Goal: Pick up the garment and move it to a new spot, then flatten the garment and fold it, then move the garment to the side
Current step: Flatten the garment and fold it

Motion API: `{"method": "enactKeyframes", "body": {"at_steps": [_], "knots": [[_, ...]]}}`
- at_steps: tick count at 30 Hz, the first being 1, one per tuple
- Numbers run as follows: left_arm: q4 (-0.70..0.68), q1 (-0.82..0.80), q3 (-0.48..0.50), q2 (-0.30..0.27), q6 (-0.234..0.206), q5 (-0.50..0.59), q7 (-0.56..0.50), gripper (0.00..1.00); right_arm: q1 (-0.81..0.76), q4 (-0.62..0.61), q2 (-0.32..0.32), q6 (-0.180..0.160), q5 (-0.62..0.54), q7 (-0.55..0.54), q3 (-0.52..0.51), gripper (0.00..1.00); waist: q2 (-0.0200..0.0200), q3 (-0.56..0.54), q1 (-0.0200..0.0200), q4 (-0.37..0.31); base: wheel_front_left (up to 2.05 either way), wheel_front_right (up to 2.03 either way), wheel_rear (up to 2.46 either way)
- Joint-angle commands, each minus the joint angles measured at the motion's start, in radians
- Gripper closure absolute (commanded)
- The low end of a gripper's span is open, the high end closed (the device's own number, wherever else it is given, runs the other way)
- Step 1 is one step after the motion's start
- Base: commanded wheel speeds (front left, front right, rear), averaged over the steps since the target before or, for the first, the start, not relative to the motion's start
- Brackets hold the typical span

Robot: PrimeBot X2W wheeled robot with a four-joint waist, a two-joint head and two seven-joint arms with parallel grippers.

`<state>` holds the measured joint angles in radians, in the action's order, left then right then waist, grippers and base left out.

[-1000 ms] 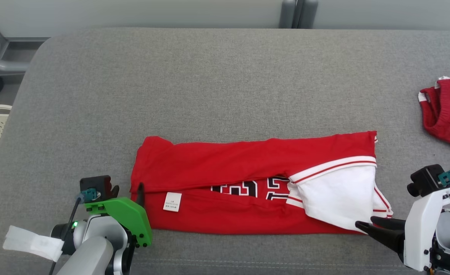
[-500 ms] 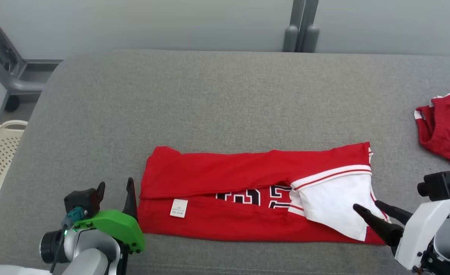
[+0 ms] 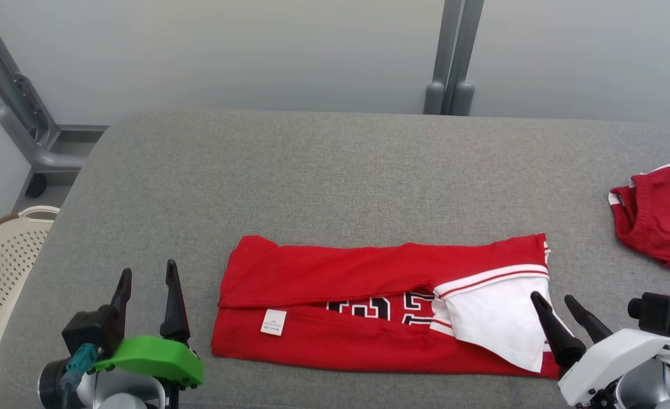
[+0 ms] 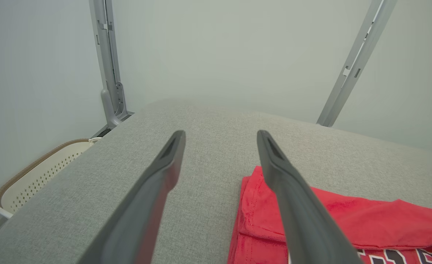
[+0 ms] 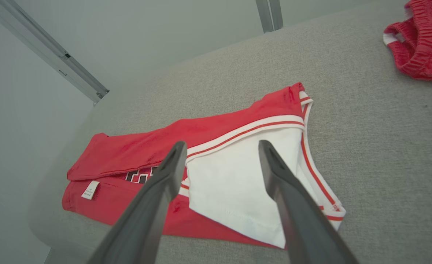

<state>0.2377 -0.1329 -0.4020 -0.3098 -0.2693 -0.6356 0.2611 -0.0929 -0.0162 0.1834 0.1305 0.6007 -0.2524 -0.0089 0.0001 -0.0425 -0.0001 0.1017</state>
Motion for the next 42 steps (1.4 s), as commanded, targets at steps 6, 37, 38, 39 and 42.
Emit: {"method": "enactKeyframes", "body": {"at_steps": [6, 37, 38, 39, 42], "knots": [[-0.035, 0.095, 0.058, 0.030, 0.065, 0.055, 0.004, 0.00, 0.013, 0.059, -0.072, 0.000, -0.066, 0.126, -0.022, 0.00, -0.0001, -0.032, 0.0001, 0.002, 0.00, 0.00, 0.00], [0.010, 0.249, 0.215, 0.099, 0.240, 0.234, 0.005, 0.00, 0.044, 0.278, -0.132, 0.000, -0.242, 0.396, 0.036, 0.00, -0.0001, -0.059, 0.0001, -0.029, 0.00, 0.00, 0.00], [0.010, 0.248, 0.219, 0.103, 0.241, 0.239, 0.005, 0.00, 0.047, 0.281, -0.132, 0.000, -0.244, 0.397, 0.036, 0.00, -0.0001, -0.059, 0.0001, -0.029, 0.00, 0.00, 0.00], [0.009, 0.248, 0.223, 0.106, 0.243, 0.241, 0.005, 0.00, 0.051, 0.281, -0.132, 0.000, -0.245, 0.395, 0.038, 0.00, -0.0001, -0.058, 0.0001, -0.030, 0.00, 0.00, 0.00], [0.010, 0.245, 0.233, 0.116, 0.247, 0.249, 0.005, 0.00, 0.056, 0.283, -0.132, 0.000, -0.252, 0.392, 0.041, 0.00, -0.0001, -0.054, 0.0001, -0.032, 0.00, 0.00, 0.00]]}}
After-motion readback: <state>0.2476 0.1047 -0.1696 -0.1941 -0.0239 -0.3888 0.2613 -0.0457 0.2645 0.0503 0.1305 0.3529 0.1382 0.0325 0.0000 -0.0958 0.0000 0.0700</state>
